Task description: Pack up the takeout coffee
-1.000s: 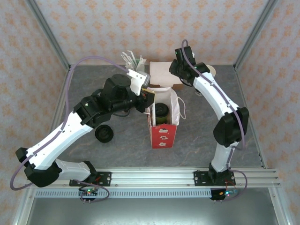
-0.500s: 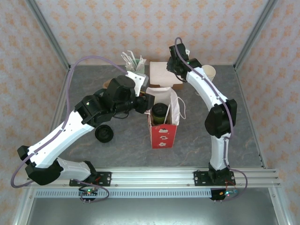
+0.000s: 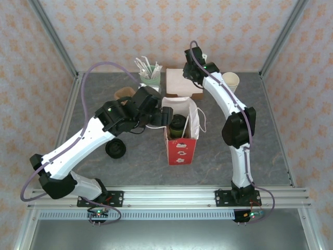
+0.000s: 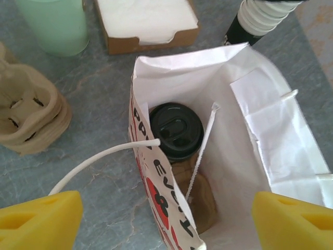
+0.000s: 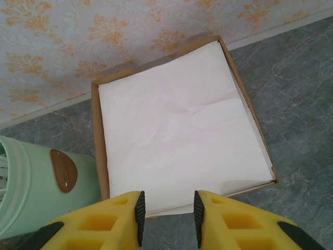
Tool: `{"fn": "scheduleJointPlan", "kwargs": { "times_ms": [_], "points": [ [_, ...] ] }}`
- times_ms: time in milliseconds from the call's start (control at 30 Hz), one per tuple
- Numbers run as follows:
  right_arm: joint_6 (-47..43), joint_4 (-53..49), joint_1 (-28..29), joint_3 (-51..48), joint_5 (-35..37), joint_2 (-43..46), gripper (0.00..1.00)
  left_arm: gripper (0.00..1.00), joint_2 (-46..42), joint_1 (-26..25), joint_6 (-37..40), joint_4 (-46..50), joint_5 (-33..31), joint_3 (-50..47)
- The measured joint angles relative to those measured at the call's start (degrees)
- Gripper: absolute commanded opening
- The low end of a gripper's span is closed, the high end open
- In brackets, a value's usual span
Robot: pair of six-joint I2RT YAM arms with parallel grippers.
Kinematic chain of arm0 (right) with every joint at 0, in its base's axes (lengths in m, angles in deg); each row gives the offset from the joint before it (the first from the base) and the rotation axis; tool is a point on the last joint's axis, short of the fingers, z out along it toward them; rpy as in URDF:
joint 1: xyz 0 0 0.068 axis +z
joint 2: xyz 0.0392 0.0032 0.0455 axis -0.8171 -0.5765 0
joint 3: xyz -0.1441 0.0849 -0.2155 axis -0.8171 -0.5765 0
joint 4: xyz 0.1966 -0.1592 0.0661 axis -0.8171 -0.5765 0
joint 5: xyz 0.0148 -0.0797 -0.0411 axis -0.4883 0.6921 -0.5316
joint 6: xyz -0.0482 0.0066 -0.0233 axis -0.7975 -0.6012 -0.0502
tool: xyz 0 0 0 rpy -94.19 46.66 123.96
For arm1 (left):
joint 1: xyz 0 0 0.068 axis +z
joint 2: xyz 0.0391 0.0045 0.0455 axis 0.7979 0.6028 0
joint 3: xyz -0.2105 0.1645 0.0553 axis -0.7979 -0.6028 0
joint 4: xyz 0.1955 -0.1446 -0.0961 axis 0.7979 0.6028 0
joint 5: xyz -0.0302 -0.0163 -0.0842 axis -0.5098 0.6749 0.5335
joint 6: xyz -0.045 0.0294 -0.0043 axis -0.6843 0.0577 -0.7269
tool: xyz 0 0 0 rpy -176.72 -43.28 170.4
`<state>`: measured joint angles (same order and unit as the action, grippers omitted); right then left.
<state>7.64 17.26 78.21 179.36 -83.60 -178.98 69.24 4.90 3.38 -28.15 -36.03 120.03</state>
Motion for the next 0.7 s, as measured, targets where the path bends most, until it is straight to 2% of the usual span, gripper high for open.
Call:
{"fn": "scheduleJointPlan", "kwargs": {
  "times_ms": [267,700],
  "points": [
    [-0.33,-0.68,-0.22,2.82,0.04,-4.17,0.34,0.77,5.2,-0.37,-2.8,1.33,-1.46,0.0],
    [-0.44,-0.81,-1.09,4.46,-0.26,-6.75,0.34,0.33,8.15,-0.37,-5.79,1.86,-4.46,0.0]
  ]
}}
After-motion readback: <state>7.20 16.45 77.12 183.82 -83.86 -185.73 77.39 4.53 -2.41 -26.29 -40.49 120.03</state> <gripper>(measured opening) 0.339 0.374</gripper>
